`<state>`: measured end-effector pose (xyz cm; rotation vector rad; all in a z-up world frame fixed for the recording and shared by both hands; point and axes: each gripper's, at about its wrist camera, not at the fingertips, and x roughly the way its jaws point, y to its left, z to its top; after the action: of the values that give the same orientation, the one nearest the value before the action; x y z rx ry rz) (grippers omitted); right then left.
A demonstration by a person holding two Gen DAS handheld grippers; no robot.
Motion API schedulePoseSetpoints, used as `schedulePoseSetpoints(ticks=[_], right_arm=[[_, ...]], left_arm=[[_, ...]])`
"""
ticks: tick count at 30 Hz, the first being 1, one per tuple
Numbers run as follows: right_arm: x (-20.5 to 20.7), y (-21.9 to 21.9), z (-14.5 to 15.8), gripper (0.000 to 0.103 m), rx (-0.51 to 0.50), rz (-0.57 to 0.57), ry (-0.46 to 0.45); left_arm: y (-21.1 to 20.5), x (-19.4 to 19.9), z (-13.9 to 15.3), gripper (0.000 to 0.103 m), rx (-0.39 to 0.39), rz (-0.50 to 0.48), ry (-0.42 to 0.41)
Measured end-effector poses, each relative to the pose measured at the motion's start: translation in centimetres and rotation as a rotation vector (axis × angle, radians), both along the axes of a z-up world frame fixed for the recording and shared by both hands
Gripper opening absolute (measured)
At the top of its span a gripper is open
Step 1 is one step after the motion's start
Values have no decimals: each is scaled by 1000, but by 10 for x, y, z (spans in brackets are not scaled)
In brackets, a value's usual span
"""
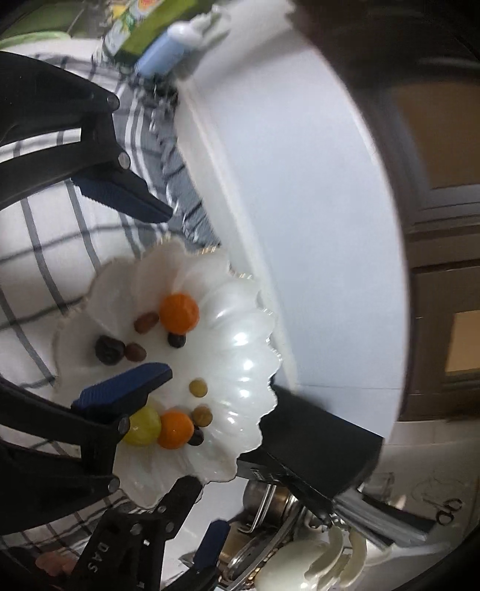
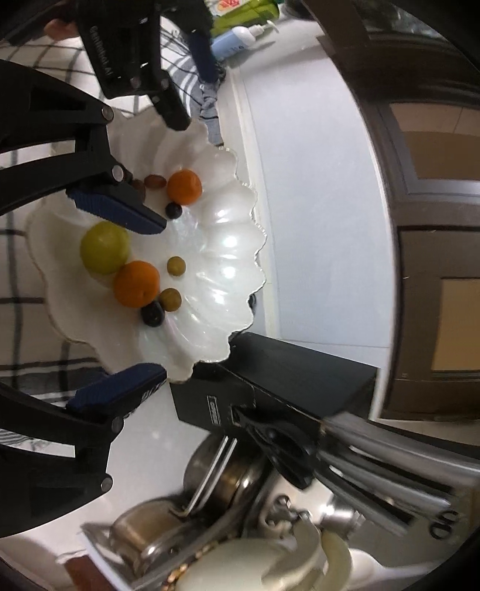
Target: Organize fruits
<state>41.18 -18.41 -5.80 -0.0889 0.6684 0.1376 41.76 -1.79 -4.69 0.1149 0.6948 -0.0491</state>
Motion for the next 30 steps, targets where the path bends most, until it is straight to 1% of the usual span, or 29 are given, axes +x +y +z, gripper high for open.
schedulePoseSetpoints(ticks=[5,7,10,13,16,21,24,27,30], right_arm=[[-40,6,16,83,12,-15,-62],[-57,8,22,84,26,-28,-81],[-79,10,27,84,39,-39,-100],[-108,14,33,84,41,-62,-126],[-132,21,36,84,40,-86,-146],[-170,32,37,84,28,-129,-157],[-191,35,40,84,16,-141,-168],[-208,36,42,84,6,-138,-179],[-226,33,45,84,13,-115,-189]], left_arm=[[8,-42,19,94,51,13,-100],[14,-59,26,97,54,27,-137],[21,-81,32,101,41,15,-164],[27,-103,37,103,32,-14,-183],[29,-124,40,103,50,-52,-219],[38,-159,44,103,52,-105,-246],[40,-174,47,103,50,-109,-247],[42,-193,49,103,45,-91,-254],[41,-215,52,103,16,-69,-253]])
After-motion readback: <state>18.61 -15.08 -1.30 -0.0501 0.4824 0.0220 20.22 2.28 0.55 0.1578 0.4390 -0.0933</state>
